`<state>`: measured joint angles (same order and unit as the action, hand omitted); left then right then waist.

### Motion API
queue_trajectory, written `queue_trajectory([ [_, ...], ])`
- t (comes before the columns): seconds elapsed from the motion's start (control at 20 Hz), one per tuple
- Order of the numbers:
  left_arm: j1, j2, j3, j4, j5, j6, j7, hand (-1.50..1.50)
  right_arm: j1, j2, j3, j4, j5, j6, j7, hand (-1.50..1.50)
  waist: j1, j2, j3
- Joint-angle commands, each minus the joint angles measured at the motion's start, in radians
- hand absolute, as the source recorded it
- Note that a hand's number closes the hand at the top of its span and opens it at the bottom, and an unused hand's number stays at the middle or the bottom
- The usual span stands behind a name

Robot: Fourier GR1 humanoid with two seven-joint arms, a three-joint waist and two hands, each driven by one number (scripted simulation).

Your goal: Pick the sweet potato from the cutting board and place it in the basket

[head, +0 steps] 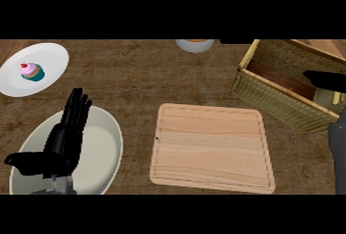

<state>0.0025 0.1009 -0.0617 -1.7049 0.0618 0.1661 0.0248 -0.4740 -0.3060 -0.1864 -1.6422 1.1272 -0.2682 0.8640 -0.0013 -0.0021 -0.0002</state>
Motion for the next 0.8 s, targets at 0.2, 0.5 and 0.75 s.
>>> queue_trajectory([
  [0.2,-0.019,-0.024,-0.005,0.022,-0.021,0.014,-0.005,0.00,0.140,0.001,-0.102,-0.303,-0.008,0.006,0.095,-1.50,-0.011,-0.001,0.000],
  [0.5,0.012,-0.006,0.031,0.028,-0.001,-0.016,-0.044,0.00,0.308,-0.055,-0.233,-0.571,-0.205,0.131,0.045,-1.50,-0.010,-0.002,0.000],
  [0.75,-0.002,0.000,0.033,0.023,-0.005,-0.024,-0.015,0.00,0.330,-0.083,-0.339,-0.662,-0.431,0.188,0.006,-1.50,-0.007,-0.001,0.000],
])
